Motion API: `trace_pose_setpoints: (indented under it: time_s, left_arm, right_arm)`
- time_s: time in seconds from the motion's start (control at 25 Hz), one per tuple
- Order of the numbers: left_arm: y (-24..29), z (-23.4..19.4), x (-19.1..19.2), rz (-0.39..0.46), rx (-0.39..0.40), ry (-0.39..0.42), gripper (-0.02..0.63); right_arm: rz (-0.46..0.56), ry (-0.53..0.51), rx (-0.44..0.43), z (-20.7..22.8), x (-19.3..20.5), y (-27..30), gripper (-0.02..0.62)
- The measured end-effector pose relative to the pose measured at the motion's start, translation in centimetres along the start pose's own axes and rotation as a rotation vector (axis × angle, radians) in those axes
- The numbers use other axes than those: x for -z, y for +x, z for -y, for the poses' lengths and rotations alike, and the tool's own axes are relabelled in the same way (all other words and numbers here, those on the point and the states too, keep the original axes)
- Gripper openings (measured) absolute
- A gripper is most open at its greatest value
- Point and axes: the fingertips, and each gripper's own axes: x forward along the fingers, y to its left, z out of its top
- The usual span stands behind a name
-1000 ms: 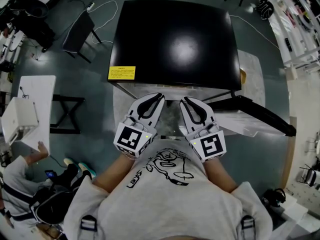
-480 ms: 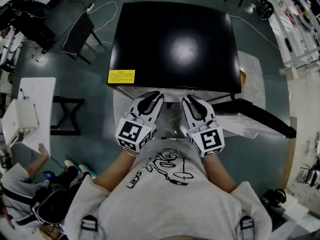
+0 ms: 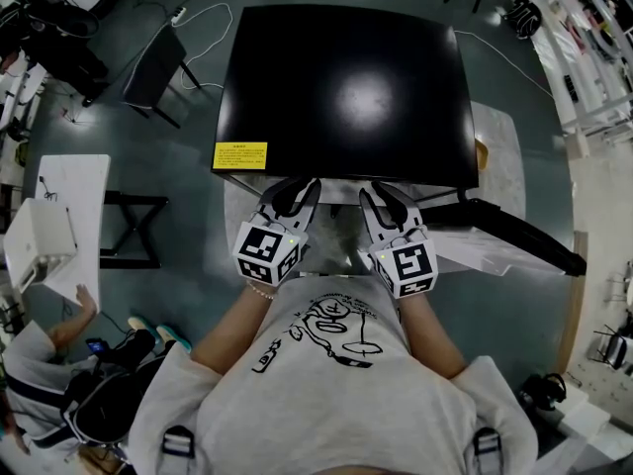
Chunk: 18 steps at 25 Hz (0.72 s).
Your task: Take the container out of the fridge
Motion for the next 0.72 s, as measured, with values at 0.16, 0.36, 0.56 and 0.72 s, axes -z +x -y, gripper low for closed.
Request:
trace_pose_setpoints:
  time_s: [0.16,0.36,0.56,0.72]
  left_arm:
    - [0.7,-0.7,0.9,-0.018,-0.011,-0.013,0.067]
    - [1.8,-1.5,1.9,-0.04,-0.025,-0.006,0.071]
    - [2.6,-2.3,2.6,-0.057,-0.042,-0.011,0.072]
    - [3.3,-2.8,3.1,-0.064,-0.056,-0.014,0.072]
  right_arm:
    - [-0.022,0.001,0.006,0.4,1.0,0.6,0.08]
    - [-0.039,0.011,0.018,1.3,2.0,1.5,0.087]
    - [-0.05,0.017,0.034,2.2,2.8,2.2,0.089]
    - [-0.065,0.021,0.058,3.2,3.7,2.7,0.095]
